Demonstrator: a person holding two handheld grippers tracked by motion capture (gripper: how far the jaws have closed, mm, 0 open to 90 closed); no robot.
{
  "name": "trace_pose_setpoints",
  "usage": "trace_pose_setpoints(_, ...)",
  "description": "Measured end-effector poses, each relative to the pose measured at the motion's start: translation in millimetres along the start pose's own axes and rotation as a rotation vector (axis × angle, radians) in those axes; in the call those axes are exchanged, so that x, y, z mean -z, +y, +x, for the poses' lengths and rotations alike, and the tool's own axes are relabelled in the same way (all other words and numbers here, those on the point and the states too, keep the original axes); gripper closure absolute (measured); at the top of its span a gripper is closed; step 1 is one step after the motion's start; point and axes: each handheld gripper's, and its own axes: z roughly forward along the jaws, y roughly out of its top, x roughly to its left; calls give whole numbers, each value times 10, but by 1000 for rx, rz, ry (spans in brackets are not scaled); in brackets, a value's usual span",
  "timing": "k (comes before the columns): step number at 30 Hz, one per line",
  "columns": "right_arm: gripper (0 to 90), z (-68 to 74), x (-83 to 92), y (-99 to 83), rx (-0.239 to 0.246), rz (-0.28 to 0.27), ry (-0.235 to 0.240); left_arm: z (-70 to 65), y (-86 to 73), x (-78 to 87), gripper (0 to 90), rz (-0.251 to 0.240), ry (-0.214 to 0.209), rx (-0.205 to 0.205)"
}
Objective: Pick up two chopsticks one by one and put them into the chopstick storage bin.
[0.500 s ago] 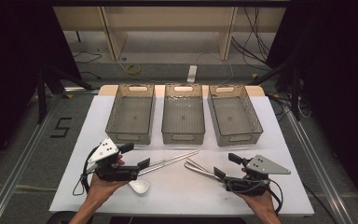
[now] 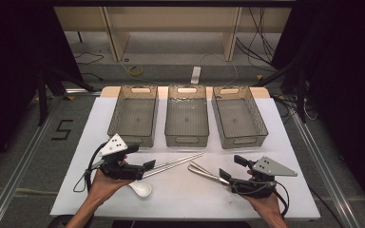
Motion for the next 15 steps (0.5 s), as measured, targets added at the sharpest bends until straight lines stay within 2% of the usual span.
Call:
trace_pose_setpoints(3,258,-9,4,2,-1,-1,2,41,53,-53,144,45,10,-8)
trace_pose_setpoints(5,259,-9,3,6,1,1,5,66,107,-90,154,85,17,-30)
trace_pose_setpoints(8,259,-10,1,6,2,10,5,99,192,-178,160,159,4,-72)
trace_pose_setpoints(10,259,-14,-3,7,2,14,6,137,237,-267,161,217,11,-87)
trace_pose_setpoints(13,259,-21,-9,0,3,26,4,185,272,-422,170,332,34,-127)
trace_pose_setpoints(15,260,-28,-10,-2,0,28,3,206,277,-517,176,390,47,-133)
